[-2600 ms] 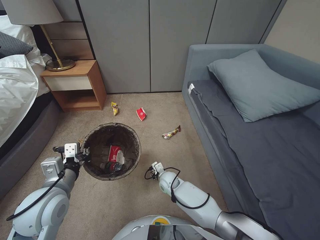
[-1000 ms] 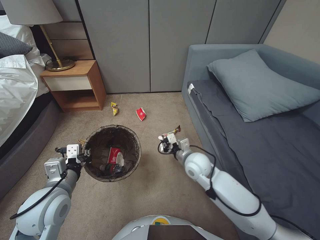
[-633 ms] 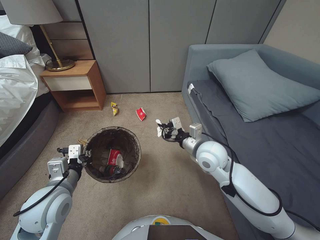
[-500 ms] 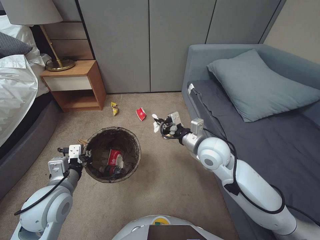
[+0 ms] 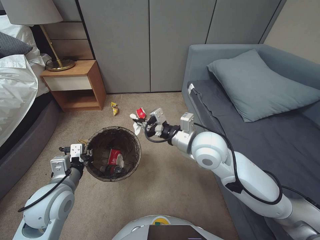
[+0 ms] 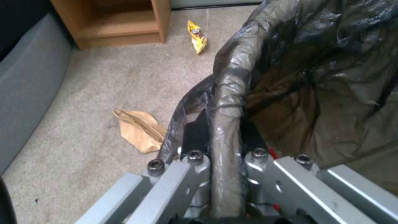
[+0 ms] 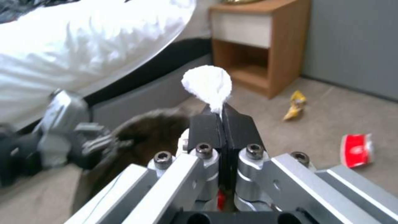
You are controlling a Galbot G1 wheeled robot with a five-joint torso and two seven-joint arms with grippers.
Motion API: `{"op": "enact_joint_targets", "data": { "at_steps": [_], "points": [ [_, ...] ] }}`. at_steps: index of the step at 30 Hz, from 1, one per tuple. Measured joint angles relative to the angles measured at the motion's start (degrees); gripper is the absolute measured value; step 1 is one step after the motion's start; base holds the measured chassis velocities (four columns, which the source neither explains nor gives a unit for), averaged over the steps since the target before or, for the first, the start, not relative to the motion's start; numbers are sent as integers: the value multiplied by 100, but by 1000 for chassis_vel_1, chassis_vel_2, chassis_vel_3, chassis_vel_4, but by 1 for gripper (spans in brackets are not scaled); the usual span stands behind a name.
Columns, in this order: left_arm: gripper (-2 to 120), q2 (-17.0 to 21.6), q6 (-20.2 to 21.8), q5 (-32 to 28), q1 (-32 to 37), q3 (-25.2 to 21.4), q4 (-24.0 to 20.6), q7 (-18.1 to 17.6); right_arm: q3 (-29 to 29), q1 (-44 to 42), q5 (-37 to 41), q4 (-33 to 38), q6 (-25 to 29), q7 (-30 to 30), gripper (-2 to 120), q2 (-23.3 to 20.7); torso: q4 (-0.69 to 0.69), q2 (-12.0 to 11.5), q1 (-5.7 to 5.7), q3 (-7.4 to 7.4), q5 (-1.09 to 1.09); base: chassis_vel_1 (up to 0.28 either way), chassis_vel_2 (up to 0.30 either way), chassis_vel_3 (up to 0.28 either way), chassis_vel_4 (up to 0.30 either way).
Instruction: Pick up the trash bin, then pick up the garbage from the floor and place it into the trash bin.
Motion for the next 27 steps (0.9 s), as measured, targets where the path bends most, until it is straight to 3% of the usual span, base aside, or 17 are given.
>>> {"op": "enact_joint_targets", "data": {
  "at_steps": [14,27],
  "points": [
    [3,18,12,-26,-93,40,20,0,-1067,176,27,-138,-124,465,0,241,0,0,0,0,0,0,0,0,0],
    [3,-4,14,-26,-104,78,16,6,-1694,267,-43,-679,-228,1010,2,910,0,0,0,0,0,0,0,0,0]
  ]
}}
